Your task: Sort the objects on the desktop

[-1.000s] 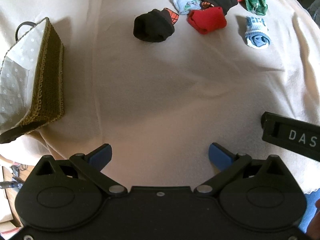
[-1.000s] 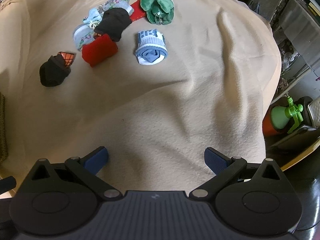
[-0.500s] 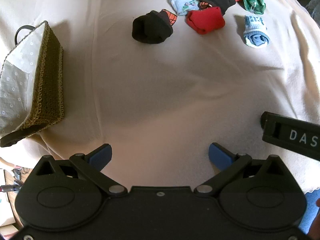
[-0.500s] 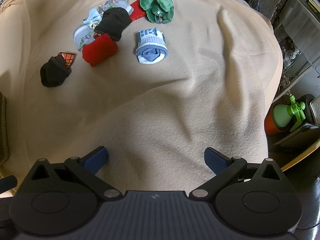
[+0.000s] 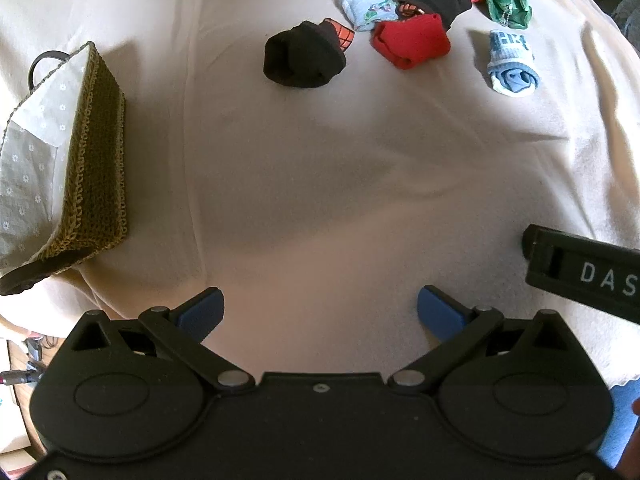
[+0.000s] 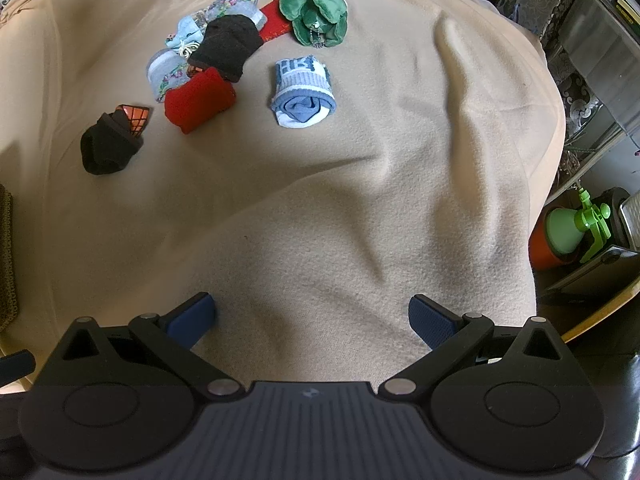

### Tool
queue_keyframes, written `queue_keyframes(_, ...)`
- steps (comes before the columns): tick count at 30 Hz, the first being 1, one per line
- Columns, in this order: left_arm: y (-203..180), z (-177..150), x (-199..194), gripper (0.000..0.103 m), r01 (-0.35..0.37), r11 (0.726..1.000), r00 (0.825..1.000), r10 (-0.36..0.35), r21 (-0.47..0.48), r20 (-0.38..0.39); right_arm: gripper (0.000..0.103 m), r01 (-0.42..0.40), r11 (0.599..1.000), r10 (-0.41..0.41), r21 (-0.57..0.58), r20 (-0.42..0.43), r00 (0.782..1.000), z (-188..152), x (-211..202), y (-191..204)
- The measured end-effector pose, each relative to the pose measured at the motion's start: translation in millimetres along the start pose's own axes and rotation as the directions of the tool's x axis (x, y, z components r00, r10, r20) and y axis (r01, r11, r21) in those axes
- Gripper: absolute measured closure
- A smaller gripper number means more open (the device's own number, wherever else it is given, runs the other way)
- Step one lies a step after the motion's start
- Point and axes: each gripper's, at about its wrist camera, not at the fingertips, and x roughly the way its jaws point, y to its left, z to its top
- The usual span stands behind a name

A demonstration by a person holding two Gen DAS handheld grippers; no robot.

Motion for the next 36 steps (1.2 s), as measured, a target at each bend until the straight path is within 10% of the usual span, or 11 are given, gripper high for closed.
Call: queue_keyframes(36,1.0,1.4,2.7,0.003,-0.005,1.000,1.000,0.005,-0.008,-0.006,0.001,0.001,1.000,-0.001,-0.005,-0.002,1.000,0.2,0.8,1.1)
